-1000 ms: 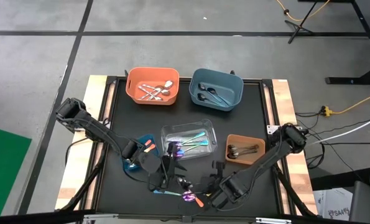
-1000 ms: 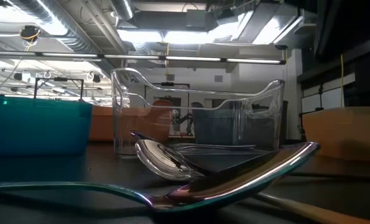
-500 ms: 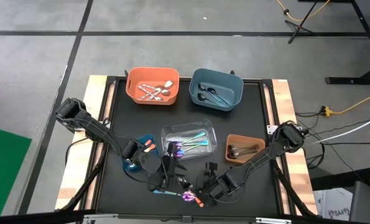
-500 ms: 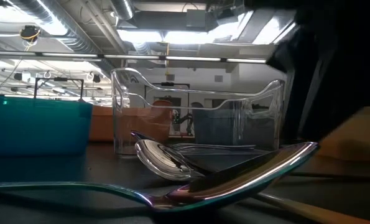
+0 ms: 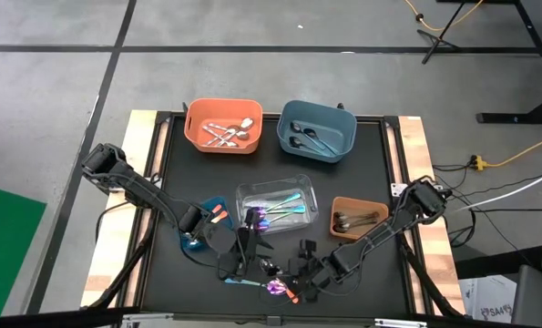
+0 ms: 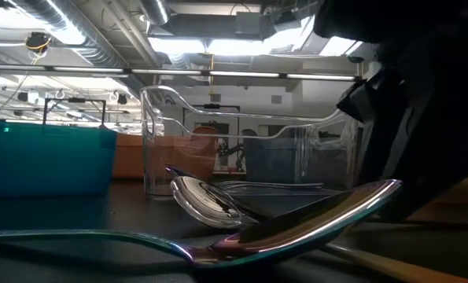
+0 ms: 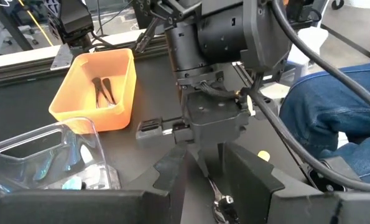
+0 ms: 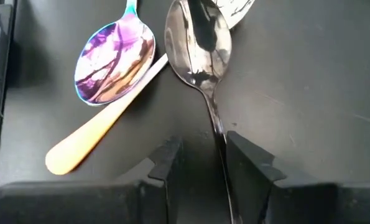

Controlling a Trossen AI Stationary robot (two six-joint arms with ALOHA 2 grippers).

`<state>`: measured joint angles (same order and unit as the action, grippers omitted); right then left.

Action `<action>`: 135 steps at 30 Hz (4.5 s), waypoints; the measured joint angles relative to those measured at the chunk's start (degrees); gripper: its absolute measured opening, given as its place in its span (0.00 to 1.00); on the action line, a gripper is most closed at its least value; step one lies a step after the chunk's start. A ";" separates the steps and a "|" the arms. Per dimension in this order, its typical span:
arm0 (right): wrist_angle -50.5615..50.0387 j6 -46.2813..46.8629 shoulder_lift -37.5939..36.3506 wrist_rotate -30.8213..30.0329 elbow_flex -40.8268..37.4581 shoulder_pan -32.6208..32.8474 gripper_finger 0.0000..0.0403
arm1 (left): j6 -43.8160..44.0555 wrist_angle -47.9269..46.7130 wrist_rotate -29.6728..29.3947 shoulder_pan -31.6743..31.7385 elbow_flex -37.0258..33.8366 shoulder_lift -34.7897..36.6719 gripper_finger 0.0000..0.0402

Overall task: Sort silverware by color (type)
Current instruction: Put the black spoon into the light orange bin

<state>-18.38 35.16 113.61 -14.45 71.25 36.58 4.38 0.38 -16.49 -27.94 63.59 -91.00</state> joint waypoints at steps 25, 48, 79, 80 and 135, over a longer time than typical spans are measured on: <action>6.15 -3.42 1.25 4.11 -2.59 -2.14 0.11 | -0.01 0.04 0.00 0.00 0.02 0.00 0.25; 6.31 -3.33 1.22 4.60 -2.59 -2.21 0.00 | 0.00 0.02 0.00 0.00 0.02 0.00 0.25; 3.81 -4.06 -7.17 5.06 -2.68 -2.23 0.00 | -0.02 0.62 0.00 0.00 0.04 0.00 0.25; 3.12 -4.06 -8.01 5.05 -2.68 -2.23 0.00 | -0.02 0.63 0.01 0.00 0.04 0.00 0.25; -39.07 4.65 -54.55 2.02 -31.17 -2.12 0.00 | 0.07 0.94 -2.64 0.05 0.04 0.00 0.25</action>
<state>-57.45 39.81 59.06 -12.43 40.08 34.46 4.46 1.33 -19.13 -27.89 63.64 -91.00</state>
